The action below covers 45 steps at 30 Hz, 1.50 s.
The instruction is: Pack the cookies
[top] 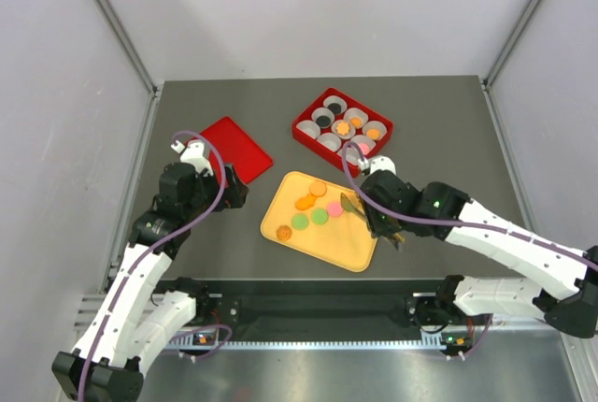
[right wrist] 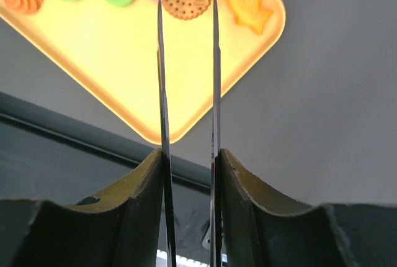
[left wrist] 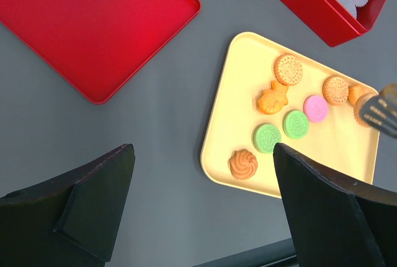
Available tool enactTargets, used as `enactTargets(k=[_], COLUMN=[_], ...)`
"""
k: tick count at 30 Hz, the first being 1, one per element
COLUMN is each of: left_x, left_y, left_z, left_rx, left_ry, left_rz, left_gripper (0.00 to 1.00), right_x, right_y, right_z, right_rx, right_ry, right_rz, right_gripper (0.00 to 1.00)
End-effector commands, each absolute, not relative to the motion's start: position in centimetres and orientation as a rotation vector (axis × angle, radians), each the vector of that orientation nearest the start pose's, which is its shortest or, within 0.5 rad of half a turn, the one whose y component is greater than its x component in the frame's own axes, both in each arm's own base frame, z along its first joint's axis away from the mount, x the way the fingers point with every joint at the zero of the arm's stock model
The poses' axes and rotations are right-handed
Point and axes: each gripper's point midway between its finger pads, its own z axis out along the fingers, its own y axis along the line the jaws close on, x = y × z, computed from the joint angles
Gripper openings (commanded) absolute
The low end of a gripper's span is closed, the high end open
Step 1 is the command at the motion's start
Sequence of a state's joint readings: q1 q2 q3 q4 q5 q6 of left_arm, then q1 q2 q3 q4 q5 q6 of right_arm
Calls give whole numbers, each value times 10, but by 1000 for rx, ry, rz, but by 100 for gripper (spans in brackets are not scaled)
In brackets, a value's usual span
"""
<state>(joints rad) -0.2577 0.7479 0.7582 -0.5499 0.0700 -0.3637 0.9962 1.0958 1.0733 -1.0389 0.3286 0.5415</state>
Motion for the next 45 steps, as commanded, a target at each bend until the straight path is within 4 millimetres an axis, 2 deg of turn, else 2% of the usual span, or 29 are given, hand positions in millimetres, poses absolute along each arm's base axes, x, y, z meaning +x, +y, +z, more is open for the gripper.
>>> enactTargets(k=[1,5,13,16,20,30,37,45], left_x=[250,251,251,251,251,251,251,251], left_y=[-93,-92,-93,-93,-92,-93,-93,-93], left_z=[202,201,199,199,200,200,199,199], left_rx=[-57,-59,-56,-56,-59,-59,-58,-59], left_ry=[2099,2100,2108,2108,2104,2106,2108,2106], left_rz=[-437,-433,-438,-436,-432,-436,-437,-436], left_gripper=[98,99,99,99,99,99,99,99], right_x=[180,189,201,202,193,166,165,161], right_y=[182,192,205,216,228,220,218,217], right_z=[197,206,208,205,193,145,136,132], right_rx=[-454,-470,-481,-504,-536,-547,-545,-568], right_ry=[2423,2400,2381,2387,2418,2513,2526,2532], right_rz=[160,185,217,261,347,348,310,265], right_gripper=[34,33,34,33,33,32,33,41])
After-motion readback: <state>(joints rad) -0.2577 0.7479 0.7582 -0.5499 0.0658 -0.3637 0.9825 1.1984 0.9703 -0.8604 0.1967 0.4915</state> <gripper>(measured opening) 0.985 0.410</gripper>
